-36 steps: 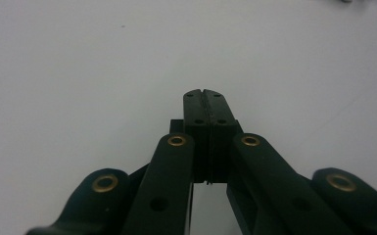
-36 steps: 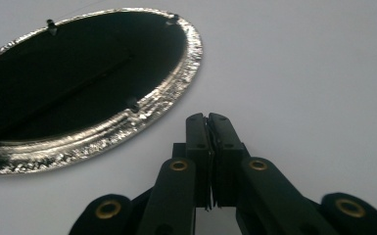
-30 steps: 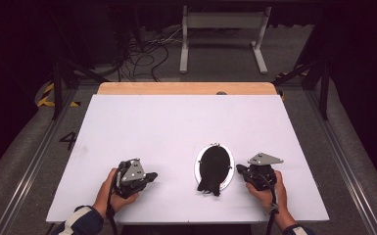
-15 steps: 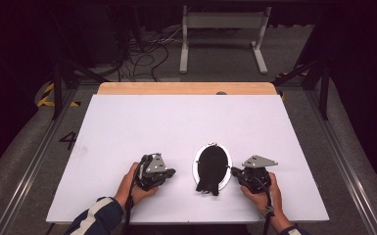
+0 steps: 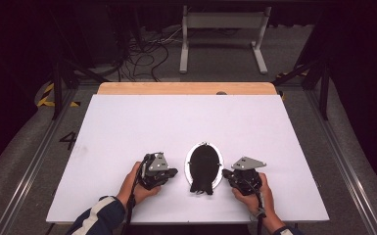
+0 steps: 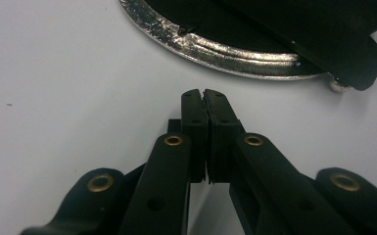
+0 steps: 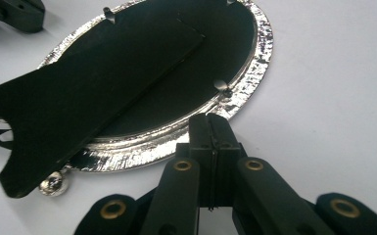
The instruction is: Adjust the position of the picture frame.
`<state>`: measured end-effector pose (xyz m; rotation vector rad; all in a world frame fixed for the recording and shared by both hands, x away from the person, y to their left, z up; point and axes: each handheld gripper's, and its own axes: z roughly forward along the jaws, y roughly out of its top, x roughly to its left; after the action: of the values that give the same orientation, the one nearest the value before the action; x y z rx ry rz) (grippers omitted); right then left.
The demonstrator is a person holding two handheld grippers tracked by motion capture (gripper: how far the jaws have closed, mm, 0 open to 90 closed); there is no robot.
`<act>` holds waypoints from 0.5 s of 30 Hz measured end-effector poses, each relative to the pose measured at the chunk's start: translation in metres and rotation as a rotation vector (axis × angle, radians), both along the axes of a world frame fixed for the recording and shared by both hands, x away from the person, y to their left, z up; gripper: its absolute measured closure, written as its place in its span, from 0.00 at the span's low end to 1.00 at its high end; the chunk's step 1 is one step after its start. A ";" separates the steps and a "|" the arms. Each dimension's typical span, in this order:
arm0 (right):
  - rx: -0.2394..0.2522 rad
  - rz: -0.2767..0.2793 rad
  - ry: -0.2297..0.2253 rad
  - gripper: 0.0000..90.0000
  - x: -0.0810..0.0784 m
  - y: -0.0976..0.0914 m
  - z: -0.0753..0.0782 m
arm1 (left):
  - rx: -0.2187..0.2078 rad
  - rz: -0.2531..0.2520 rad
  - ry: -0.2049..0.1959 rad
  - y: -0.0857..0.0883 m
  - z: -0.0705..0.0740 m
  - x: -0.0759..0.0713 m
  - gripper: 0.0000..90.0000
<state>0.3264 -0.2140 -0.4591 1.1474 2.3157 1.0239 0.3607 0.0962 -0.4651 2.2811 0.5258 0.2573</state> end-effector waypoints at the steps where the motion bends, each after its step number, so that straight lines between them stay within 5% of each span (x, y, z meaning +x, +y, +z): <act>1: 0.004 0.003 0.000 1.00 -0.001 0.001 0.000 | 0.003 -0.004 -0.002 0.000 0.000 0.000 0.98; 15: -0.014 0.063 -0.014 1.00 -0.006 0.028 -0.001 | 0.011 -0.011 -0.003 0.001 0.001 -0.001 0.97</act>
<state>0.3200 -0.1857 -0.4603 1.0650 2.3577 1.0322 0.3597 0.0967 -0.4645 2.2936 0.5116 0.2586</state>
